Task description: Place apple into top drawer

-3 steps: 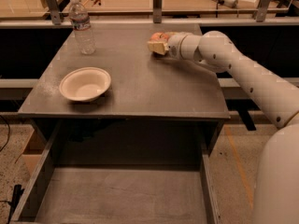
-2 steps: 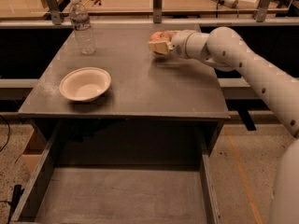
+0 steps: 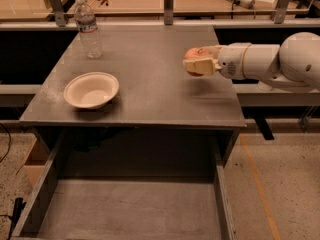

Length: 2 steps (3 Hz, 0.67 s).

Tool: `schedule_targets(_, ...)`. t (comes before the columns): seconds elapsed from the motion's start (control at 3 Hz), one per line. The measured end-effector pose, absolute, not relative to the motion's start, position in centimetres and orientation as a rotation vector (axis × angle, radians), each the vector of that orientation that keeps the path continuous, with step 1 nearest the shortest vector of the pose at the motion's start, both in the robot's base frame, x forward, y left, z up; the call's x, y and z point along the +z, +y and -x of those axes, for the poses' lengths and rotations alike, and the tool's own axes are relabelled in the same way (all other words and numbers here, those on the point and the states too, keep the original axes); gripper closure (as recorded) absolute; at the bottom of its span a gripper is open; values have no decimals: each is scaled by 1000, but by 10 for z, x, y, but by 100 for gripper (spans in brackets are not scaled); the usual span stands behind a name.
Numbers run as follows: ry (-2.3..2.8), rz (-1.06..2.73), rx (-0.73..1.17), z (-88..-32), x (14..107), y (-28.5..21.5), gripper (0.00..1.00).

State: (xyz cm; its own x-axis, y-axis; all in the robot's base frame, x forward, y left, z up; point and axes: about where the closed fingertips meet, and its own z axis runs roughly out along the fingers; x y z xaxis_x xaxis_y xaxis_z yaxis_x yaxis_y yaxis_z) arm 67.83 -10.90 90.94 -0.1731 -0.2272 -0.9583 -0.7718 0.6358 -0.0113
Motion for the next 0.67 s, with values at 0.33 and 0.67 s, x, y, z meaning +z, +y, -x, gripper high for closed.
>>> schedule_targets(0.33,1717,821,597,-679,910,-108,100)
schedule_targets(0.67,1691,846,671,-652,927,-98,100)
